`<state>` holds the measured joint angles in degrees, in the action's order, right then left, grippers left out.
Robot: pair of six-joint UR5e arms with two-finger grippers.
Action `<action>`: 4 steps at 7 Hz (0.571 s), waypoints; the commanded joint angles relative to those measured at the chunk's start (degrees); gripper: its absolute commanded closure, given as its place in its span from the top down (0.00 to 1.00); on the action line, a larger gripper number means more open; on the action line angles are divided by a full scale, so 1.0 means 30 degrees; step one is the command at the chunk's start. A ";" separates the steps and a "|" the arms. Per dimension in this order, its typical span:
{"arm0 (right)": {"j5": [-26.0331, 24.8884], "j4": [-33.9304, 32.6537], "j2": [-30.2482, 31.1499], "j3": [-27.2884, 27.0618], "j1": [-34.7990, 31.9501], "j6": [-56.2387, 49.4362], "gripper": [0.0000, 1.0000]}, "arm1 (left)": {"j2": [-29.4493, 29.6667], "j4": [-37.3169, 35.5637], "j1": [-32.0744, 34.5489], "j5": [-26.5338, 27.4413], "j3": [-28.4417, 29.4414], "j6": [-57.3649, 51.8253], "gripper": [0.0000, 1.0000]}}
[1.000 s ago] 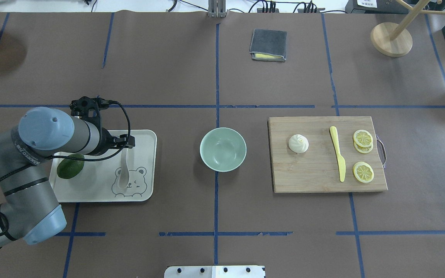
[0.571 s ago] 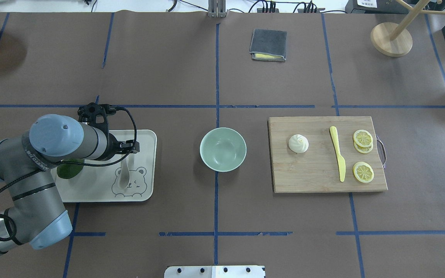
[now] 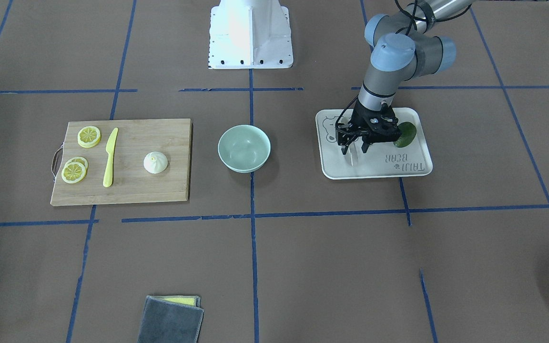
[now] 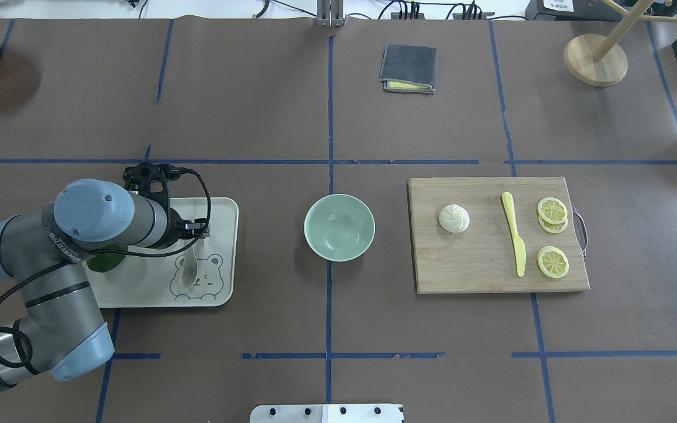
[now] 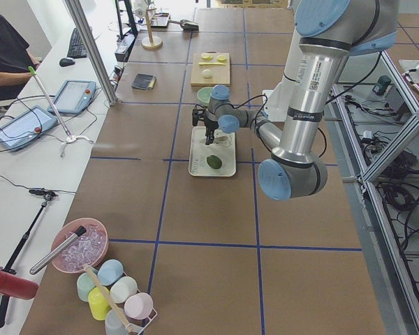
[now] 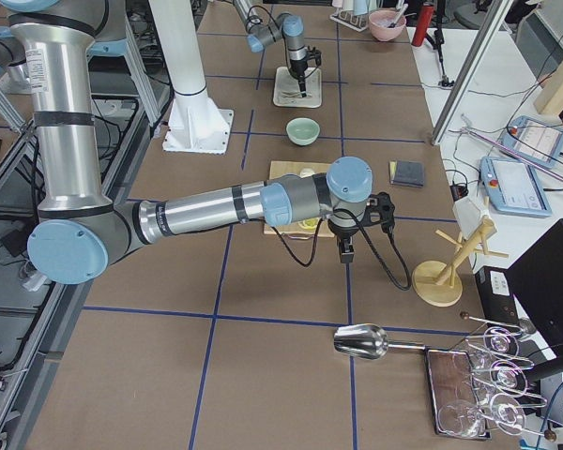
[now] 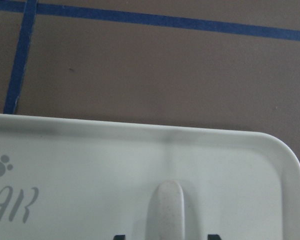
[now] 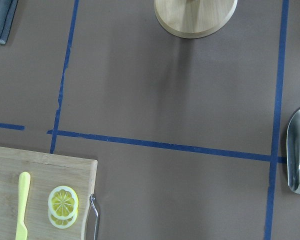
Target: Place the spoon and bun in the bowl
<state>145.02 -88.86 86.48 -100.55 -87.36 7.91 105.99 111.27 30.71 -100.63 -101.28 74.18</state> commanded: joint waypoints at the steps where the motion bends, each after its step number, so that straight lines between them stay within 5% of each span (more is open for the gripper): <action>1: 0.0001 0.0000 0.0000 0.0000 -0.0002 0.0002 1.00 | 0.0001 -0.0029 -0.0011 0.0000 0.0009 0.0000 0.43; 4: 0.0001 0.0029 -0.0029 -0.0029 -0.0002 0.0002 1.00 | 0.0001 -0.0147 -0.0040 -0.0058 0.0009 0.0000 0.17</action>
<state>145.02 -88.78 86.42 -100.57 -87.36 7.91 105.94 110.97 30.61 -100.71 -101.25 74.18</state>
